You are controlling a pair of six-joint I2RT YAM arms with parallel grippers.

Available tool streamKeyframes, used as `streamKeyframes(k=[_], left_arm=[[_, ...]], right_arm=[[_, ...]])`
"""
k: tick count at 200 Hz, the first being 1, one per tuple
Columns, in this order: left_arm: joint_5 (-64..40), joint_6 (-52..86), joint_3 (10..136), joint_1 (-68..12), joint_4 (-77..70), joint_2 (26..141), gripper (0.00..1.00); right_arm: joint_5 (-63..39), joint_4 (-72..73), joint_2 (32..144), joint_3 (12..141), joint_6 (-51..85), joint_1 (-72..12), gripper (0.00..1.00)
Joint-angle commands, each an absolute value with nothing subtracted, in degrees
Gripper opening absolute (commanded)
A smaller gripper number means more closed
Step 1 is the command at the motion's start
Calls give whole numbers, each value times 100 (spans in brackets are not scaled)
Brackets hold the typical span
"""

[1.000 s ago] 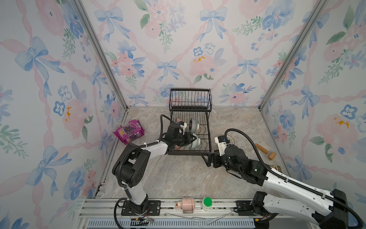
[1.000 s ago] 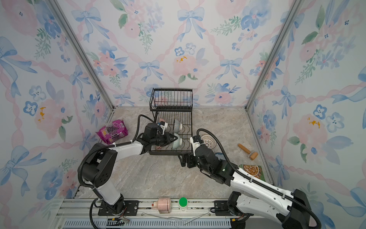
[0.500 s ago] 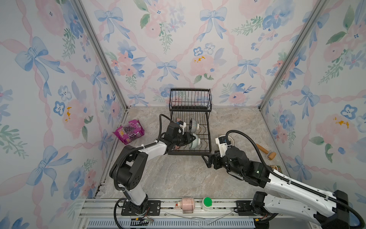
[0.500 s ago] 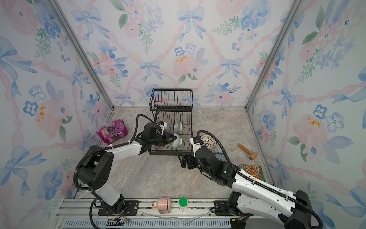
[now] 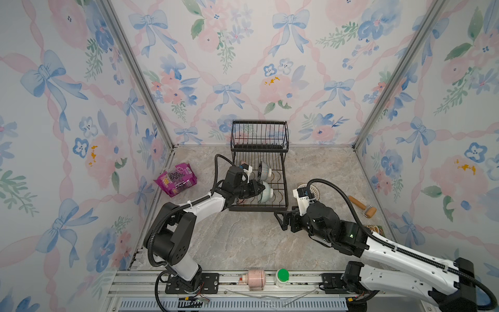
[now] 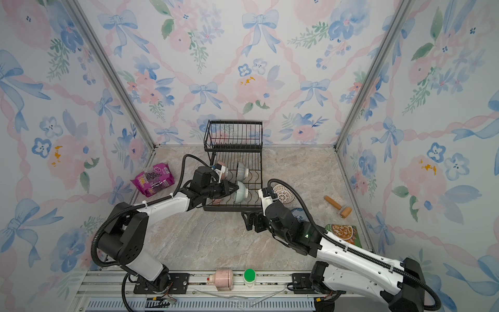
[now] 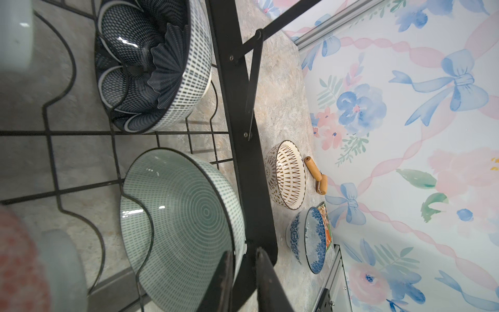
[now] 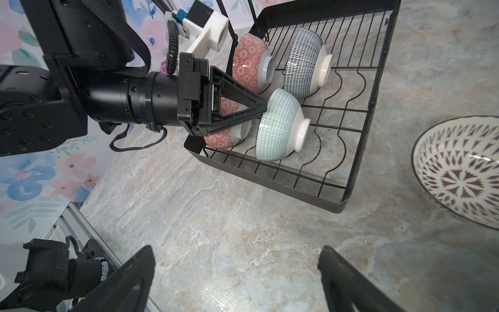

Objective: Load bowls into a dish rack
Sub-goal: Place the bowl in the dish rack.

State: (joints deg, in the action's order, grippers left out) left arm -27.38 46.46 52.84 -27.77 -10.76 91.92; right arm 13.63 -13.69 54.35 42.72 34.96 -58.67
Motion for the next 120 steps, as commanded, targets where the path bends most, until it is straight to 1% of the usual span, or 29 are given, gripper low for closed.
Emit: streamKeyframes(k=[1, 77, 120], left_arm=[[-2692, 4482, 5287, -2769, -989, 8891, 20], [-2585, 4361, 5042, -2726, -720, 8335, 21], [-2429, 4165, 4792, -2698, -388, 7706, 23]], right_arm=[[1457, -1551, 5348, 4263, 3542, -5968, 96], [1589, -1805, 5116, 4173, 3877, -6047, 96], [1574, -2074, 5079, 4190, 4050, -6072, 96]])
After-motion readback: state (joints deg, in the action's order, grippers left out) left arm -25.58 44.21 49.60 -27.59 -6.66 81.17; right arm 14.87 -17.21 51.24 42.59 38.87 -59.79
